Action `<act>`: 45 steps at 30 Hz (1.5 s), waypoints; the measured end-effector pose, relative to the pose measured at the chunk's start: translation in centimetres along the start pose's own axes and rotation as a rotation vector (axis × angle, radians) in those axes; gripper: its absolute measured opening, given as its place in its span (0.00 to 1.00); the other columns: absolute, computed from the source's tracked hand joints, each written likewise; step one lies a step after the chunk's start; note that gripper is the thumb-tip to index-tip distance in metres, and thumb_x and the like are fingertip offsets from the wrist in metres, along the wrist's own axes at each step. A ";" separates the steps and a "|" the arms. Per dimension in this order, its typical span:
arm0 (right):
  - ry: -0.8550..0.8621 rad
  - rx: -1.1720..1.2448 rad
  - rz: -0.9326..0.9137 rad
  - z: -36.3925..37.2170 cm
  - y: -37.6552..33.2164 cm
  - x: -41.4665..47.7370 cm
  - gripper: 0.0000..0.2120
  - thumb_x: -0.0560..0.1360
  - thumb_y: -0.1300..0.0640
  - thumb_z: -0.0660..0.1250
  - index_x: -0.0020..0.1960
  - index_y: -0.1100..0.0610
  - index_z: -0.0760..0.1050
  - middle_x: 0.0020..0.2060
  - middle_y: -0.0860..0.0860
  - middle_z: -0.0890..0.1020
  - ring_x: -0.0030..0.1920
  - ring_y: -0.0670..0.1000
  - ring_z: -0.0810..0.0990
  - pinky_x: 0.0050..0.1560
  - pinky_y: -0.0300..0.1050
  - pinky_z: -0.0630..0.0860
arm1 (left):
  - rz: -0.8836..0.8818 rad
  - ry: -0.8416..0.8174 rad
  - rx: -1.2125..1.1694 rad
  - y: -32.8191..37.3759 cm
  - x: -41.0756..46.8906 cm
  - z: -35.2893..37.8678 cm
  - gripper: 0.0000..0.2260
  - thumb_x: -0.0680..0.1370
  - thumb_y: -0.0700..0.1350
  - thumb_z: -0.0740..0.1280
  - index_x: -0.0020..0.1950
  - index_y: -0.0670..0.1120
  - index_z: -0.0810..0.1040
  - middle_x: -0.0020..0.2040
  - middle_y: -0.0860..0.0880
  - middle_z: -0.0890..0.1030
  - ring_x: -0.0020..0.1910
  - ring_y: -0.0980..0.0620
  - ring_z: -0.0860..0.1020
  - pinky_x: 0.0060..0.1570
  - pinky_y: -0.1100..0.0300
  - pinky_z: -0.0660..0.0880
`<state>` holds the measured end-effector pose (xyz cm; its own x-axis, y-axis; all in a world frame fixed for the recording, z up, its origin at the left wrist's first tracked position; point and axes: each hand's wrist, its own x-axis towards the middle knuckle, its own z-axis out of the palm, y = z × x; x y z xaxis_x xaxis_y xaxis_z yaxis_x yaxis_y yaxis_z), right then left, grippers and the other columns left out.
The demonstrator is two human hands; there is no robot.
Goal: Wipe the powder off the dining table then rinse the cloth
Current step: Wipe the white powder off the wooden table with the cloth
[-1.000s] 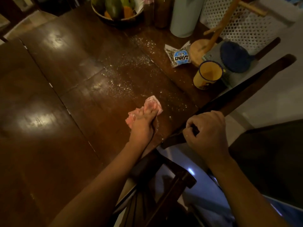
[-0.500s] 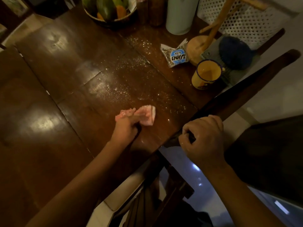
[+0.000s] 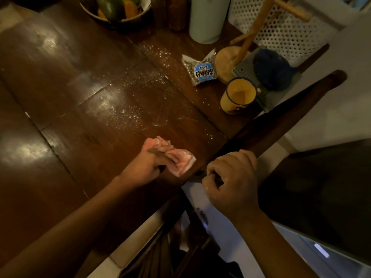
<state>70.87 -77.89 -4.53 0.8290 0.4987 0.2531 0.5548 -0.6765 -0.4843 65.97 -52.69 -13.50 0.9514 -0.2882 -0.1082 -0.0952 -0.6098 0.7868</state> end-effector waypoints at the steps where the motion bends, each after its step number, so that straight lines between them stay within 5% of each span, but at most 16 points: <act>1: -0.022 0.014 0.001 -0.2 0.0 0.0 0.04 0.67 0.55 0.64 0.34 0.53 0.74 0.33 0.47 0.76 0.43 0.53 0.76 0.57 0.48 0.66 | -0.039 0.055 -0.018 -0.2 0.2 -0.2 0.23 0.68 0.27 0.64 0.53 0.50 0.85 0.63 0.59 0.78 0.73 0.65 0.63 0.76 0.52 0.55; 6: -0.182 0.068 -0.003 -1.8 0.2 0.0 0.08 0.68 0.50 0.63 0.44 0.50 0.78 0.50 0.46 0.81 0.64 0.52 0.74 0.67 0.50 0.63 | -0.285 0.294 0.060 -0.3 5.3 1.4 0.32 0.76 0.29 0.61 0.75 0.55 0.67 0.77 0.50 0.62 0.78 0.45 0.54 0.77 0.44 0.50; 12: -0.320 -0.080 -0.029 -3.1 2.2 1.3 0.15 0.75 0.39 0.58 0.43 0.48 0.76 0.54 0.46 0.79 0.66 0.52 0.73 0.67 0.54 0.63 | -0.295 0.257 0.137 3.4 11.6 3.1 0.28 0.77 0.34 0.59 0.76 0.53 0.66 0.78 0.50 0.61 0.78 0.38 0.51 0.75 0.39 0.45; 18: -0.290 -0.127 0.064 -3.0 2.5 1.6 0.10 0.71 0.42 0.61 0.44 0.47 0.75 0.57 0.48 0.77 0.66 0.52 0.72 0.67 0.52 0.61 | -0.021 0.043 0.178 2.1 8.4 3.0 0.20 0.81 0.45 0.59 0.69 0.64 0.69 0.76 0.54 0.65 0.77 0.49 0.59 0.74 0.42 0.57; 23: -0.284 -0.142 0.087 -3.1 2.0 1.6 0.10 0.70 0.42 0.60 0.45 0.45 0.76 0.58 0.47 0.77 0.66 0.52 0.71 0.67 0.53 0.61 | 0.034 0.041 0.184 -0.1 3.1 1.0 0.21 0.75 0.42 0.57 0.63 0.59 0.78 0.70 0.56 0.74 0.74 0.56 0.65 0.73 0.50 0.63; 27: -0.229 -0.151 0.104 -3.0 1.7 1.5 0.08 0.70 0.45 0.60 0.42 0.46 0.75 0.55 0.48 0.77 0.65 0.52 0.71 0.68 0.51 0.60 | -0.190 0.235 0.153 -0.1 4.8 1.1 0.28 0.77 0.31 0.62 0.69 0.59 0.73 0.73 0.57 0.64 0.77 0.50 0.59 0.77 0.50 0.51; 30: -0.166 -0.201 0.095 -2.8 1.4 1.3 0.09 0.70 0.48 0.60 0.39 0.52 0.73 0.45 0.49 0.73 0.55 0.53 0.72 0.68 0.55 0.63 | -0.335 0.338 0.211 2.1 8.2 3.3 0.27 0.79 0.36 0.62 0.74 0.59 0.65 0.77 0.53 0.60 0.78 0.44 0.55 0.77 0.48 0.46; 34: -0.152 -0.225 0.099 -2.8 1.1 1.2 0.08 0.71 0.49 0.59 0.38 0.52 0.72 0.40 0.49 0.70 0.49 0.51 0.71 0.70 0.56 0.61 | -0.252 0.236 0.220 4.1 9.3 4.9 0.24 0.76 0.48 0.58 0.73 0.59 0.68 0.77 0.54 0.63 0.78 0.44 0.52 0.76 0.42 0.44; 36: -0.171 -0.230 0.100 -2.8 1.1 1.3 0.08 0.71 0.49 0.59 0.38 0.52 0.72 0.40 0.48 0.70 0.49 0.51 0.71 0.71 0.55 0.61 | -0.135 0.127 0.228 3.5 8.0 4.3 0.23 0.76 0.54 0.57 0.72 0.61 0.69 0.76 0.58 0.63 0.78 0.51 0.49 0.77 0.47 0.41; 39: -0.211 -0.248 0.109 -2.9 1.1 1.4 0.08 0.71 0.48 0.58 0.39 0.50 0.72 0.40 0.47 0.70 0.49 0.49 0.70 0.71 0.55 0.61 | 0.015 -0.031 0.254 0.8 4.6 2.9 0.24 0.75 0.48 0.51 0.66 0.61 0.76 0.76 0.59 0.65 0.78 0.53 0.53 0.77 0.48 0.52; 42: -0.228 -0.267 0.113 -2.9 1.0 1.4 0.09 0.72 0.47 0.57 0.39 0.50 0.73 0.41 0.47 0.71 0.50 0.48 0.70 0.70 0.55 0.61 | 0.014 0.012 0.271 -1.3 1.8 0.7 0.26 0.72 0.40 0.55 0.62 0.61 0.79 0.72 0.63 0.69 0.76 0.56 0.60 0.72 0.47 0.65; 45: -0.225 -0.264 0.102 -2.9 1.0 1.5 0.10 0.72 0.47 0.57 0.40 0.50 0.74 0.42 0.47 0.72 0.50 0.49 0.70 0.69 0.57 0.63 | -0.056 0.155 0.176 -1.6 2.7 -0.2 0.35 0.71 0.28 0.61 0.69 0.61 0.74 0.76 0.60 0.63 0.77 0.57 0.59 0.76 0.48 0.58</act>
<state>72.84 -79.41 -2.22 0.8611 0.5083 0.0101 0.4935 -0.8309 -0.2569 68.78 -52.28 -14.93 0.9889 -0.1422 -0.0436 -0.0779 -0.7452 0.6623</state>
